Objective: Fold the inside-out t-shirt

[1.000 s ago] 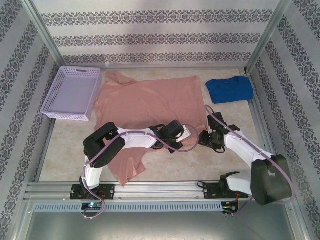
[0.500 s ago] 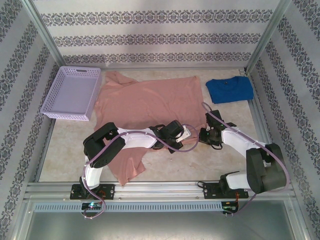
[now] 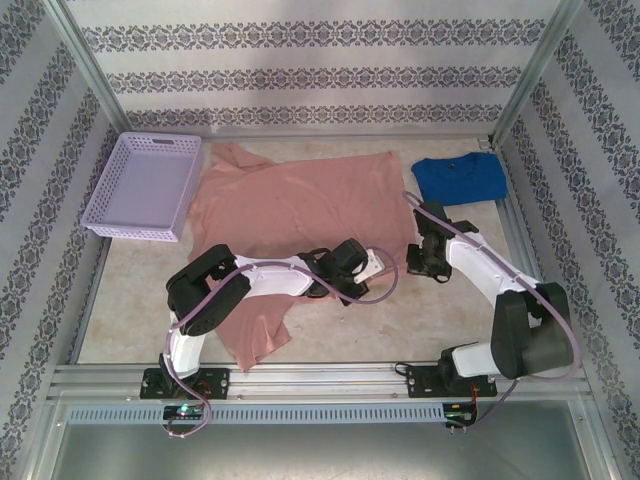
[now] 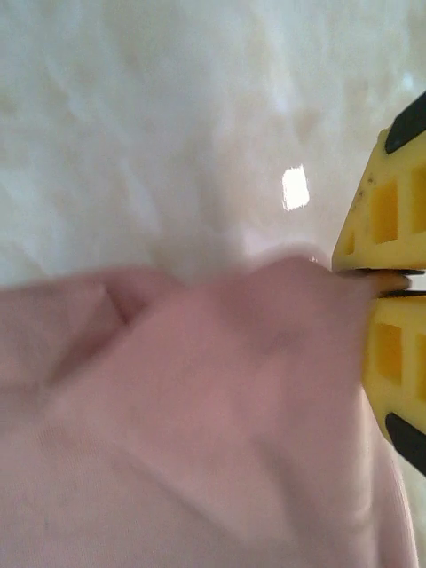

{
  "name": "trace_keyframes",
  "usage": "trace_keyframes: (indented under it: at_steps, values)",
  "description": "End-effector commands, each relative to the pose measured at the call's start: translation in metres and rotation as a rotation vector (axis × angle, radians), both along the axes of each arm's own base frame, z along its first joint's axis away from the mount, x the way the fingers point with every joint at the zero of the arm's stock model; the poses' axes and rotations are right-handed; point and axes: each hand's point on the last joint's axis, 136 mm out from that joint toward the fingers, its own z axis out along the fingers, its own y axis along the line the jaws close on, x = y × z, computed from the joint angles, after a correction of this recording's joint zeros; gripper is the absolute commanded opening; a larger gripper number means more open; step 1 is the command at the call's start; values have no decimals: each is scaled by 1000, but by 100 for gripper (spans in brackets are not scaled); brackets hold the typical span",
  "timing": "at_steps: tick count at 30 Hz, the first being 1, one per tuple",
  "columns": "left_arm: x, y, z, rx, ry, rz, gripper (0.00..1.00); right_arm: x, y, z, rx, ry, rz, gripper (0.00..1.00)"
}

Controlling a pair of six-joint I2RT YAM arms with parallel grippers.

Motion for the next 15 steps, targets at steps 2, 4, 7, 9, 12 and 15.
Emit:
trace_keyframes:
  at_steps: [2, 4, 7, 9, 12, 15]
  values:
    - [-12, 23, -27, 84, 86, 9, 0, 4, -35, 13, -185, 20, -6, 18]
    - [-12, 21, -26, 76, 91, 7, 0, 8, -39, 18, -218, 11, -5, 20]
    - [-12, 19, -27, 72, 97, 5, 0, 10, -39, 23, -222, 3, -2, 22]
    - [-12, 18, -27, 71, 100, 4, 0, 5, -35, 21, -203, 13, 0, 24]
    - [-12, 19, -28, 77, 99, 5, 0, -12, -11, 13, -57, 26, 8, 30]
    - [-11, 19, -28, 79, 97, 7, 0, -33, 17, 2, 89, 32, 5, 38]
